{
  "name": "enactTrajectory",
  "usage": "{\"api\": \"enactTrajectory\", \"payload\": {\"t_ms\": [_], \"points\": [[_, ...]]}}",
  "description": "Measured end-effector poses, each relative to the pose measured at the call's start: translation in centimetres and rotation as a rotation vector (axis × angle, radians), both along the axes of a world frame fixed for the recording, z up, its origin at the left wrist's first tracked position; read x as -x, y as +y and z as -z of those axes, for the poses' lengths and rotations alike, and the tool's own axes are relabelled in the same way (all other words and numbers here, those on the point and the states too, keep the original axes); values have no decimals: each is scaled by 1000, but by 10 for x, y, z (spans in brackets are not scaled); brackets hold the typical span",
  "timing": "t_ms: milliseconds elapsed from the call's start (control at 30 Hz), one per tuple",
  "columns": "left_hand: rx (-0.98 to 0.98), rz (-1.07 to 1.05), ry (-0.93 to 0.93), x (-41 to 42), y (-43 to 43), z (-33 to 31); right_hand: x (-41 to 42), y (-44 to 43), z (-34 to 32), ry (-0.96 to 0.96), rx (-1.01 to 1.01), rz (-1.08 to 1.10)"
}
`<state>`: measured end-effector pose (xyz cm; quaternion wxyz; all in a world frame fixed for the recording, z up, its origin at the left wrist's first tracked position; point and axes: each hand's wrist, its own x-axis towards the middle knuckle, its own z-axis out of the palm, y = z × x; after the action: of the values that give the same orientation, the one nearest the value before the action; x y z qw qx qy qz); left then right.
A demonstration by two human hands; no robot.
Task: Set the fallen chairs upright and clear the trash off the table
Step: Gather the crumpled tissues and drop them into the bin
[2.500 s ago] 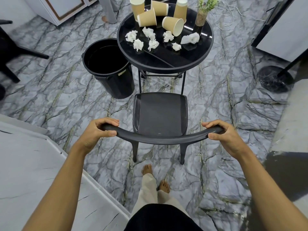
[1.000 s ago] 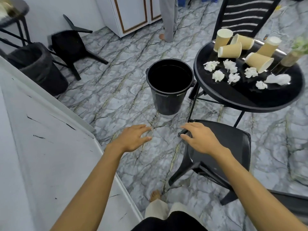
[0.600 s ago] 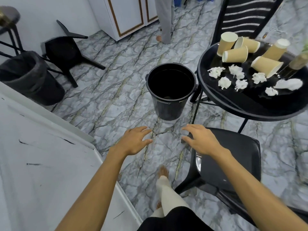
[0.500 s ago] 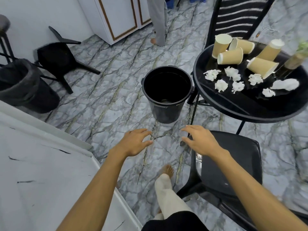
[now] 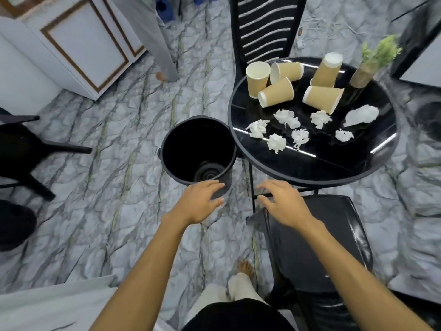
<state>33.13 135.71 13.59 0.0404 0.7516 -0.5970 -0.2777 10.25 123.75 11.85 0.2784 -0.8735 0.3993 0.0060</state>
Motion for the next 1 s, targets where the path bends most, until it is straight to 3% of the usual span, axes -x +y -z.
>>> {"api": "enactTrajectory", "payload": {"t_ms": [567,1000], "points": [[332,252,23,-31,-226,26,-45,-117,18,-113,75,436],[225,453,172,-31,-292,81,-81,-149,71,-35,96,510]]}}
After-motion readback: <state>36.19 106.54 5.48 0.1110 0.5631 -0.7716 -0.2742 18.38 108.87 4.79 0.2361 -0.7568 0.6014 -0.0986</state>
